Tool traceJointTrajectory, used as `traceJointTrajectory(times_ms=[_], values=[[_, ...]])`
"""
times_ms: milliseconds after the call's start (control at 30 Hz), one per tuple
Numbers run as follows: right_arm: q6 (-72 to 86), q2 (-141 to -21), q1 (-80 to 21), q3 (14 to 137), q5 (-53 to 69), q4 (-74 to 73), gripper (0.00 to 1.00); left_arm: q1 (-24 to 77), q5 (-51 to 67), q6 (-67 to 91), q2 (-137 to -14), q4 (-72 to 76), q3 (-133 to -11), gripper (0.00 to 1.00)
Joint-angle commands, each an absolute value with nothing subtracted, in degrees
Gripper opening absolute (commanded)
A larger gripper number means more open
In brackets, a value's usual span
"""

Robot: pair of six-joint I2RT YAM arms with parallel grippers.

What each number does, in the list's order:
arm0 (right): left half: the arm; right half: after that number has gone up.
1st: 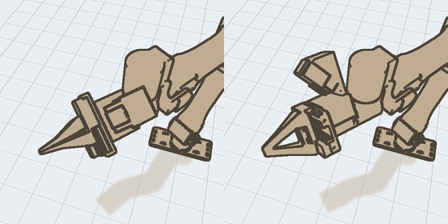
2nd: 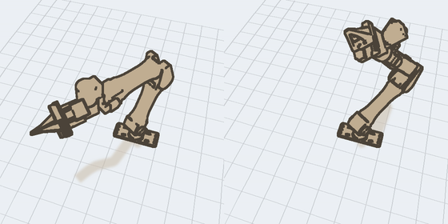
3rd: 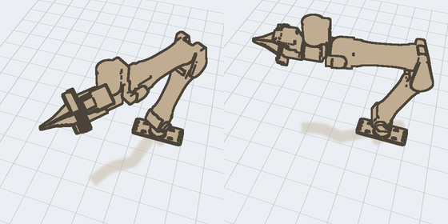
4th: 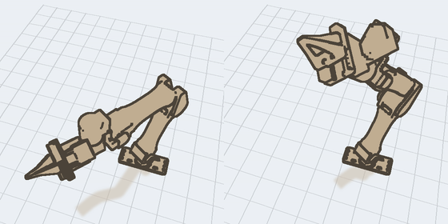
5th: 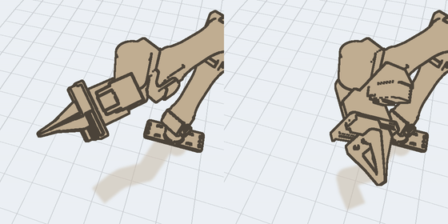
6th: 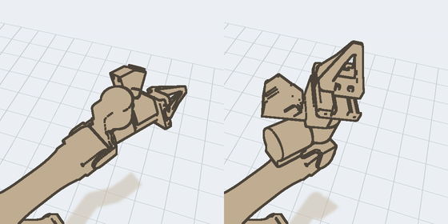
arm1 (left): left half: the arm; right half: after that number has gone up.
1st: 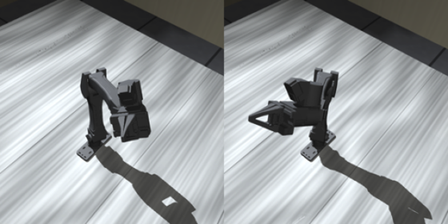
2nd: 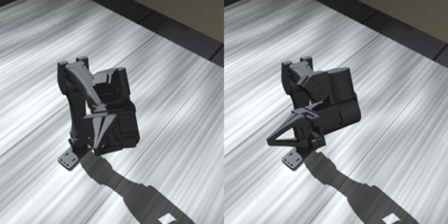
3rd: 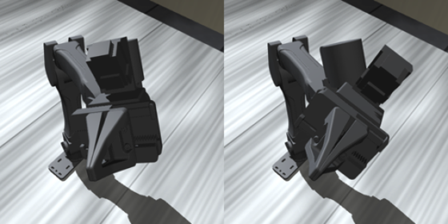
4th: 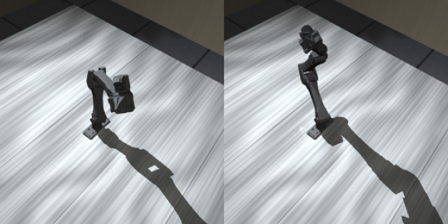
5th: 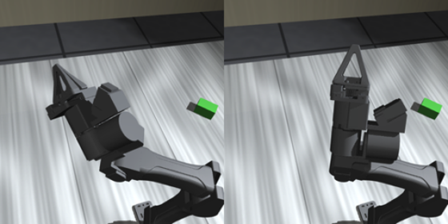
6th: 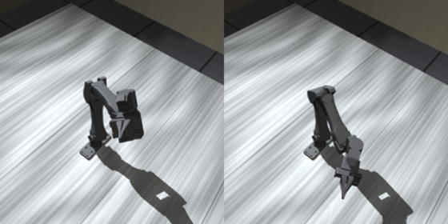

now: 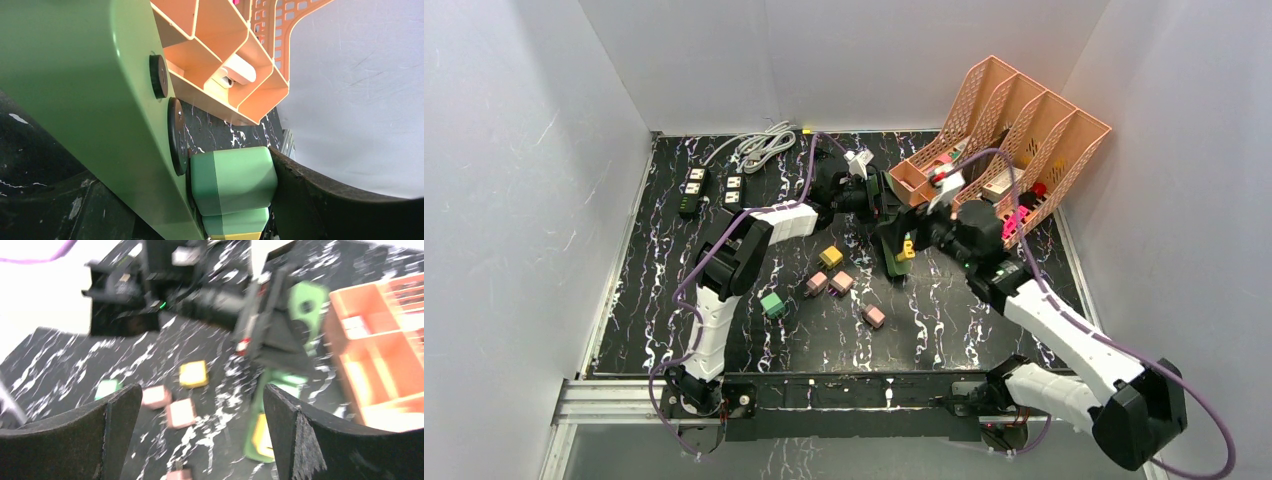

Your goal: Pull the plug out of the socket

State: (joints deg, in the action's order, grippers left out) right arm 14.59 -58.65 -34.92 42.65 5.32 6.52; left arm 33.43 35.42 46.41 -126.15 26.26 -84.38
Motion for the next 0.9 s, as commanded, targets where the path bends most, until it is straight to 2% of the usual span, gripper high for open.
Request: traceJointTrajectory(times_ms=[0, 100, 400, 467, 567, 800, 867], values=[[12.1, -61.4, -29.8, 46.3, -0.8, -1.3, 0.98, 32.7, 36.5, 43.4, -123.6, 27.7, -85.2, 0.71], [13.2, -65.9, -27.9, 47.6, -2.5, -5.7, 0.96, 32.8, 37.0, 44.5, -122.9, 28.8, -84.7, 0.71], [14.5, -70.5, -27.5, 45.6, -1.2, -0.3, 0.88, 32.8, 39.3, 50.7, -122.4, 35.0, -82.7, 0.73], [14.7, -71.5, -27.5, 44.6, -0.3, 2.5, 0.85, 32.8, 39.7, 51.5, -122.2, 35.8, -82.3, 0.73], [14.9, -73.9, -27.3, 44.8, 0.8, 4.2, 0.74, 32.8, 39.8, 51.7, -121.5, 36.1, -81.8, 0.73], [15.9, -79.4, -27.2, 44.8, 2.9, 7.1, 0.69, 32.8, 39.8, 51.7, -120.6, 36.1, -82.1, 0.73], [15.7, -80.6, -27.2, 45.2, 3.2, 7.3, 0.63, 32.7, 39.9, 51.8, -120.6, 36.0, -82.3, 0.73]])
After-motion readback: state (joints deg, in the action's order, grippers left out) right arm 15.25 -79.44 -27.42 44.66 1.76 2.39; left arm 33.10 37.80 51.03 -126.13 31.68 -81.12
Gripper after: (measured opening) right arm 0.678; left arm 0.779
